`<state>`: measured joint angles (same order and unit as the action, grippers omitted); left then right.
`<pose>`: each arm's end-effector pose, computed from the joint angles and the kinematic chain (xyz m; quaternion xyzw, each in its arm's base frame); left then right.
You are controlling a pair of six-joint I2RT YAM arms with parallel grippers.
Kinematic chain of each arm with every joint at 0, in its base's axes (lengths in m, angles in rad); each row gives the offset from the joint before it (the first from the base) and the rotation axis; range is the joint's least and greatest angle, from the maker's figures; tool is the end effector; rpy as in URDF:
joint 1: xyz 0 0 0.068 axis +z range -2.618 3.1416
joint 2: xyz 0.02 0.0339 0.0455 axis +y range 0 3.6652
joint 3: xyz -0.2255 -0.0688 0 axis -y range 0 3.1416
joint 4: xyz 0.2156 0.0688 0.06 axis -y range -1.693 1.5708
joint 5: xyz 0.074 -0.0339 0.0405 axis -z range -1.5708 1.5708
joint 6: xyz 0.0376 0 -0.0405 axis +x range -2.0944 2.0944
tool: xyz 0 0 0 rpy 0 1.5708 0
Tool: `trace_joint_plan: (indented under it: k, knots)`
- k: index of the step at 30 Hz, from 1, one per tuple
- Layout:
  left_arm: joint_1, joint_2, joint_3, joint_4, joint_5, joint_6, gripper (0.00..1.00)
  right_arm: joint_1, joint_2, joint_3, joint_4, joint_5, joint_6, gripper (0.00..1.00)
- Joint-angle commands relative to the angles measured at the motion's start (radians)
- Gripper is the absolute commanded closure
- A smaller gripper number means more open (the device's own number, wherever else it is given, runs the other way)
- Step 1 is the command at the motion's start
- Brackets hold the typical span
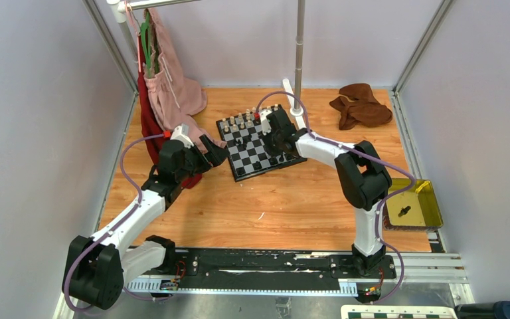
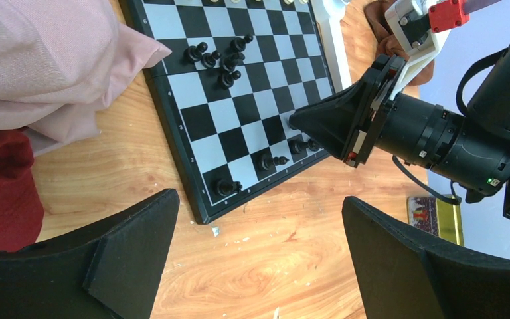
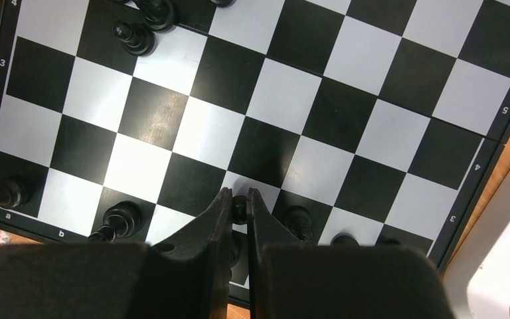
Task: Set up the chess pieces on the board
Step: Place the chess piece on the chessboard.
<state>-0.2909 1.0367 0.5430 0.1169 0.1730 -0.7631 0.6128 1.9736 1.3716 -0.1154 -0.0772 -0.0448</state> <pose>0.2154 -0.0712 0.2174 -0.1455 0.8124 -0.3434 0.4481 0.3289 0.2348 0.1750 -0.3089 0.8558 0.1496 0.3871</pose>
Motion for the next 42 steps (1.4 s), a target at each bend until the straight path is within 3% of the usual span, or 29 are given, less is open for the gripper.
trace_joint_plan:
  k: [1, 18, 33, 42]
  knots:
    - [0.007, -0.015, -0.014, -0.007, -0.003, -0.005, 0.0, 0.003, -0.036, -0.021, 0.004, 0.016, 0.004, 0.98]
    - [0.006, -0.015, -0.006, -0.008, 0.005, 0.001, 0.0, 0.001, -0.033, 0.001, -0.006, 0.021, 0.003, 0.72]
    - [0.006, -0.007, -0.004, -0.006, 0.002, 0.002, 0.0, 0.0, -0.029, 0.094, -0.041, 0.03, -0.006, 0.68]
    - [0.006, 0.012, 0.009, -0.001, -0.003, 0.011, 0.0, 0.0, 0.071, 0.261, -0.053, -0.009, -0.004, 0.64]
